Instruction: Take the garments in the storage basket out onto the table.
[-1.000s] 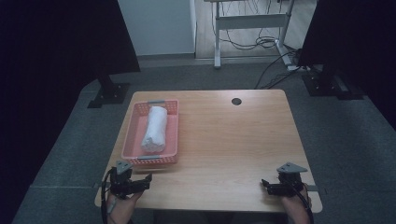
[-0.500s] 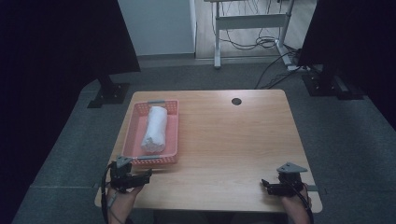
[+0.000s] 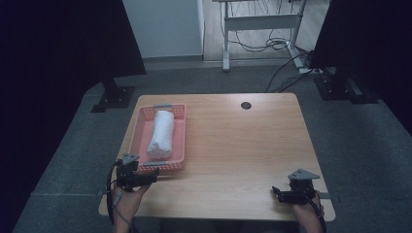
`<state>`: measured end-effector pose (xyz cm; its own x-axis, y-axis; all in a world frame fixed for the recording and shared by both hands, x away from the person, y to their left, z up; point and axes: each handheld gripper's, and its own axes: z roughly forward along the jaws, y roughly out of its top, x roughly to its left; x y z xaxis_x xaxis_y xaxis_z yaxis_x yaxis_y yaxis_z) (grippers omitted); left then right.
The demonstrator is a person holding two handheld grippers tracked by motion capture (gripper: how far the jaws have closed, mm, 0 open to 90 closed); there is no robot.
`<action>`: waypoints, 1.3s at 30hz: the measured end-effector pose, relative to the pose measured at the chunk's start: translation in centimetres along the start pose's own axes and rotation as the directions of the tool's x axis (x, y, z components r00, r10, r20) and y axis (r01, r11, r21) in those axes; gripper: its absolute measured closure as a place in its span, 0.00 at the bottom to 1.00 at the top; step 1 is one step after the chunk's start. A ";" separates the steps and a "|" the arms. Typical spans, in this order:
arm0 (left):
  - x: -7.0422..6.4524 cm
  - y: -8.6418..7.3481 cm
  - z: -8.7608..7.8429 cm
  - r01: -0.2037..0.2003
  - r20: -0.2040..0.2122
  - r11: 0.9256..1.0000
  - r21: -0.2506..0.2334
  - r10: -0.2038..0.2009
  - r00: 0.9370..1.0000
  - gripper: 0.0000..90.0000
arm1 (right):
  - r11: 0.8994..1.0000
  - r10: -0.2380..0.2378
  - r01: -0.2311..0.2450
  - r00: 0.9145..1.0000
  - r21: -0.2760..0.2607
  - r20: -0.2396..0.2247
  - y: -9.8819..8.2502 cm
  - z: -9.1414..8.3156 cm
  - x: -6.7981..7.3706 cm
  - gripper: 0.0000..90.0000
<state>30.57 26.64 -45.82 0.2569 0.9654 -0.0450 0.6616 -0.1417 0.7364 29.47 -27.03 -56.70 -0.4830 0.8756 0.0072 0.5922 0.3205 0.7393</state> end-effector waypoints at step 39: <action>-0.2 5.1 2.9 -0.020 -0.035 0.999 -0.027 0.019 0.999 0.08 | 1.000 0.000 0.000 1.000 0.000 0.000 0.0 0.0 0.0 0.08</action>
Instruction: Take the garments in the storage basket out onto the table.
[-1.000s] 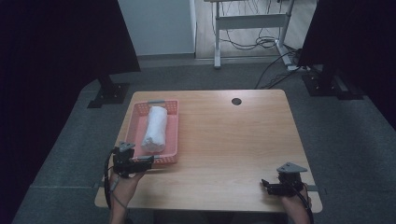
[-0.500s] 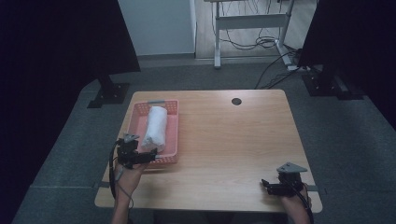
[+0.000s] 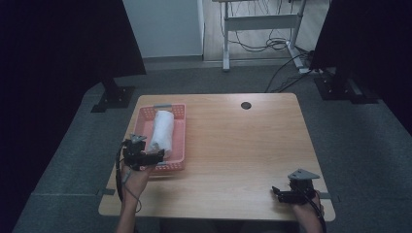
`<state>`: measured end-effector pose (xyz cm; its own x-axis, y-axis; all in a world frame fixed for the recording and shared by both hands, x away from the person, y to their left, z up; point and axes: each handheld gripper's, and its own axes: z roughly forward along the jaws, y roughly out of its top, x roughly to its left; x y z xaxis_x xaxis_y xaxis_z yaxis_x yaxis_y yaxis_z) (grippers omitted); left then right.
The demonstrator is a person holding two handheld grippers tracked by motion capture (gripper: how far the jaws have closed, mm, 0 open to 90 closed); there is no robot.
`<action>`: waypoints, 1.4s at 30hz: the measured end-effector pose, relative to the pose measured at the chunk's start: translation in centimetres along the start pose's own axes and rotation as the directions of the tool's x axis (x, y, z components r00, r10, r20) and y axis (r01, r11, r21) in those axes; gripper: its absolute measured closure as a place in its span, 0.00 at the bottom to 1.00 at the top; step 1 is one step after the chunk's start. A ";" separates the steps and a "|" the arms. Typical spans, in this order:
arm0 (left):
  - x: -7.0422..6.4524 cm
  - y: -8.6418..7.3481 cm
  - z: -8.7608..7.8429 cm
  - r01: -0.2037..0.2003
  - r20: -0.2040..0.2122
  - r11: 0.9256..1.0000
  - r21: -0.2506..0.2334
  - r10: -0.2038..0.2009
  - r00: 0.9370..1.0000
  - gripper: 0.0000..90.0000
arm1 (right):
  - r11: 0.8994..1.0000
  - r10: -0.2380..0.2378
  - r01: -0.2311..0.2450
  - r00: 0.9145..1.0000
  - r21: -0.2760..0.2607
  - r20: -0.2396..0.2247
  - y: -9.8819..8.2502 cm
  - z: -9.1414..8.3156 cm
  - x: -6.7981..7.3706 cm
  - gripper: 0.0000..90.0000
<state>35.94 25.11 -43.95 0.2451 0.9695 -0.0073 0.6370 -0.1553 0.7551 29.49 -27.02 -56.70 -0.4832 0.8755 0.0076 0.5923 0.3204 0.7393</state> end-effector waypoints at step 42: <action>-0.7 3.7 3.2 -0.002 -0.010 1.000 -0.025 0.002 1.000 0.08 | 1.000 -0.001 0.001 1.000 0.000 0.000 0.0 0.0 0.0 0.08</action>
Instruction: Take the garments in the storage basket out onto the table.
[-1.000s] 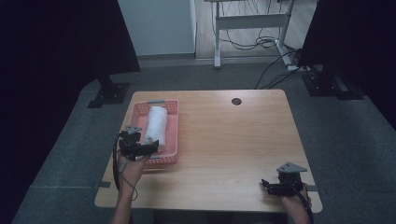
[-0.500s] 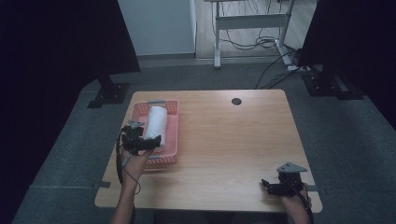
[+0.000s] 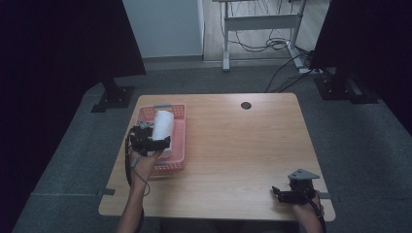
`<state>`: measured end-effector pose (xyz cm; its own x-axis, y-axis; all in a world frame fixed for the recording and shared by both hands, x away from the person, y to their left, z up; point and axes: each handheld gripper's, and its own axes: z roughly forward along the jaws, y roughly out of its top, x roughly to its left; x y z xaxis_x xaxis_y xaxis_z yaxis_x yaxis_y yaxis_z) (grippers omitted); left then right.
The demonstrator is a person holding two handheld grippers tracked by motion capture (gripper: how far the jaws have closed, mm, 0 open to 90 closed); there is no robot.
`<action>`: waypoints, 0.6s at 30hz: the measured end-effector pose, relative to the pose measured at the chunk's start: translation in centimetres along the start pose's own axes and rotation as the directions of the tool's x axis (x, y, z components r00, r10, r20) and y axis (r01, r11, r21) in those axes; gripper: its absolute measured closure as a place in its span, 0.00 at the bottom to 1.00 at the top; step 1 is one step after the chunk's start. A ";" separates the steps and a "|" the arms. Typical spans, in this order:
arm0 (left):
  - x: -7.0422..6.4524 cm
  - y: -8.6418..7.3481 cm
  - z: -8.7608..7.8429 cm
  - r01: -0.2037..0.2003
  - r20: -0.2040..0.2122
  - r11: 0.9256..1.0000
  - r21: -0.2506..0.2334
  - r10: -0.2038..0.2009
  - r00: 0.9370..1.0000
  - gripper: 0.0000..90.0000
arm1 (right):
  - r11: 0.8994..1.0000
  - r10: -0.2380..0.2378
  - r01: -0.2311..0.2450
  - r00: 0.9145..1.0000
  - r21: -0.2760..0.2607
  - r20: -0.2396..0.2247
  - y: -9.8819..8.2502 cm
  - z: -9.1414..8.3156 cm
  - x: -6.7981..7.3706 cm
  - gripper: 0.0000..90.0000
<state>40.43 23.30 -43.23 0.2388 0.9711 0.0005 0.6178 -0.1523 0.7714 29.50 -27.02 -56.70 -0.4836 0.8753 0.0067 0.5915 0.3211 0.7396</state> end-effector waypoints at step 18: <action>0.9 1.0 2.1 0.026 -0.044 1.000 -0.010 -0.026 0.999 0.09 | 1.000 0.000 0.000 1.000 0.001 0.000 0.0 0.0 0.0 0.08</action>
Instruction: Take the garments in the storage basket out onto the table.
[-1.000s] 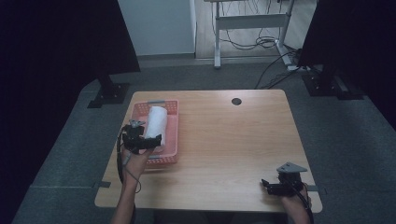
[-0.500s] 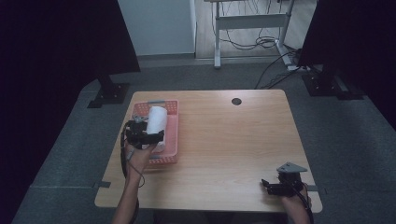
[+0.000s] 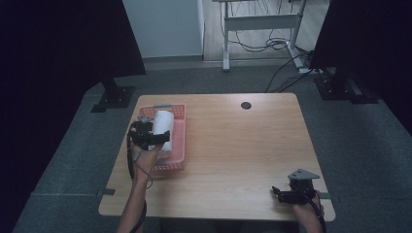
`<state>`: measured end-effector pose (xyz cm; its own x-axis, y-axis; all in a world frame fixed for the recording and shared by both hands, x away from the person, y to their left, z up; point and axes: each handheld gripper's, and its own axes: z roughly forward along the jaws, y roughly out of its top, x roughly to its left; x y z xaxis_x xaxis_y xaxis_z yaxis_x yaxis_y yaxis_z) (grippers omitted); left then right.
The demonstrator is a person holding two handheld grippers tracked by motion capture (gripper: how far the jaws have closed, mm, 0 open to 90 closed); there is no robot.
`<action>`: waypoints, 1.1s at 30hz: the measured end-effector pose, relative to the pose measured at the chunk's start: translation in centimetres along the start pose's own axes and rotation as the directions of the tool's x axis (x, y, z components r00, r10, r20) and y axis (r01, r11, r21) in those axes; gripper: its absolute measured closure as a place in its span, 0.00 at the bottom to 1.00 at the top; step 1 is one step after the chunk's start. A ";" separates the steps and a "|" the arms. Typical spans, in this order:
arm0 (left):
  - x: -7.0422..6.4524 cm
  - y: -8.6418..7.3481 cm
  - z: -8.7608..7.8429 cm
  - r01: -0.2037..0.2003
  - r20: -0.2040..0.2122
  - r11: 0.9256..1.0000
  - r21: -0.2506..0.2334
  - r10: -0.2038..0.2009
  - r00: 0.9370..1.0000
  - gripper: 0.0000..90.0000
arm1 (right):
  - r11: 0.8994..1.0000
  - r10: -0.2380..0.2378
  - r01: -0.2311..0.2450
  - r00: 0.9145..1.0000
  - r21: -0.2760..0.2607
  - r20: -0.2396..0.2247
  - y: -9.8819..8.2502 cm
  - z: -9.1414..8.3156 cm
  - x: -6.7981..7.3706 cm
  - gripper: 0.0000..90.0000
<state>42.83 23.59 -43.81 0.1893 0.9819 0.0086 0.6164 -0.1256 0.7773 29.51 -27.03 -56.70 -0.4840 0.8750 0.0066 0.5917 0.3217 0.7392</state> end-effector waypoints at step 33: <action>0.8 0.5 5.4 0.007 -0.068 1.000 0.010 -0.007 0.998 0.09 | 1.000 0.000 0.000 1.000 -0.001 -0.001 0.0 0.0 0.0 0.08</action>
<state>47.42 23.57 -46.82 0.1329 0.9901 0.0460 0.6255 -0.1198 0.7710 29.53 -27.03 -56.70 -0.4846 0.8747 0.0069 0.5911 0.3217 0.7396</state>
